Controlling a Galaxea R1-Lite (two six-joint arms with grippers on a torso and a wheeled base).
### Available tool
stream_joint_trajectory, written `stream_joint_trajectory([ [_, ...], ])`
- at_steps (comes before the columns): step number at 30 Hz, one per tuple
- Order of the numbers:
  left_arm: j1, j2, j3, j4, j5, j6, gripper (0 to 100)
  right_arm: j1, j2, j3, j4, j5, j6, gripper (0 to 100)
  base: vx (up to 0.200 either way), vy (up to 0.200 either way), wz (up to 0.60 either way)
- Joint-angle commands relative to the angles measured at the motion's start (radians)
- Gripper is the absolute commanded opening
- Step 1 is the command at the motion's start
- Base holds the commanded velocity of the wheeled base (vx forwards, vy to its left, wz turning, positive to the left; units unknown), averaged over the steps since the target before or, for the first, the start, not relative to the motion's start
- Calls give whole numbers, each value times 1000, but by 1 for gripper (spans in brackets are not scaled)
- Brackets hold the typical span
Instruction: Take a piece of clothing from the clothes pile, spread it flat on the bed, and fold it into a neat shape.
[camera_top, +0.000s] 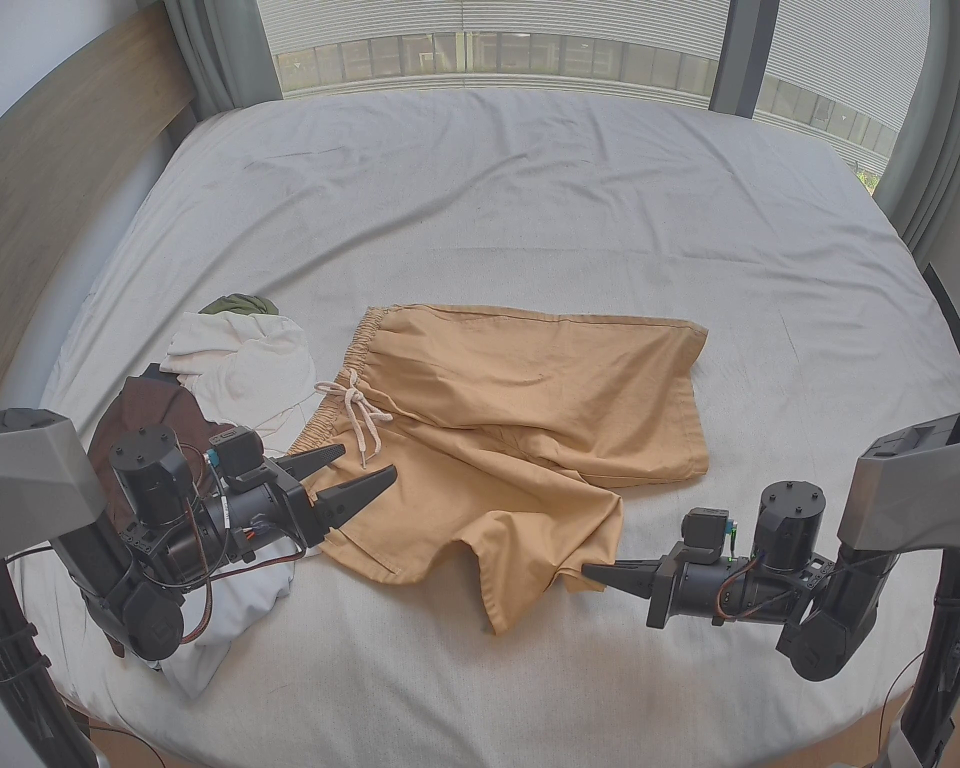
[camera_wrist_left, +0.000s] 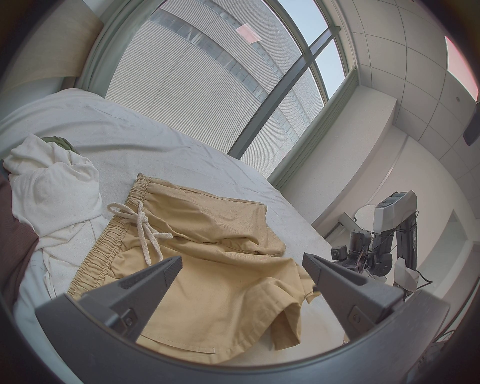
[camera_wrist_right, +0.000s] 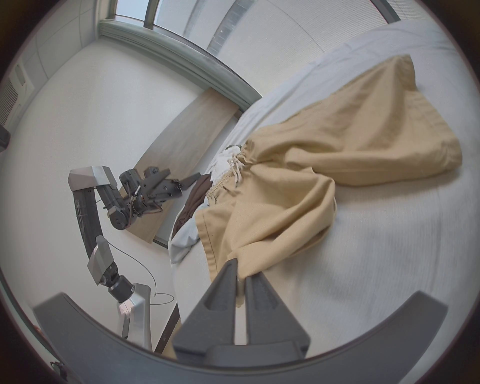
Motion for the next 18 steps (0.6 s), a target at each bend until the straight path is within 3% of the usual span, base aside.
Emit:
stream_joint_trajectory([
  [1,0,1,-1,0,0,-1,100,-13,-68,-11,0,0,2,0,0,0,0],
  [11,-2,1,0,0,0,-1,100,-48,-69,-12,-2,-1,-1,0,0,0,0],
  [18,-2,3,0,0,0,-1,100,-117,-54,-16,-2,-1,-9,0,0,0,0],
])
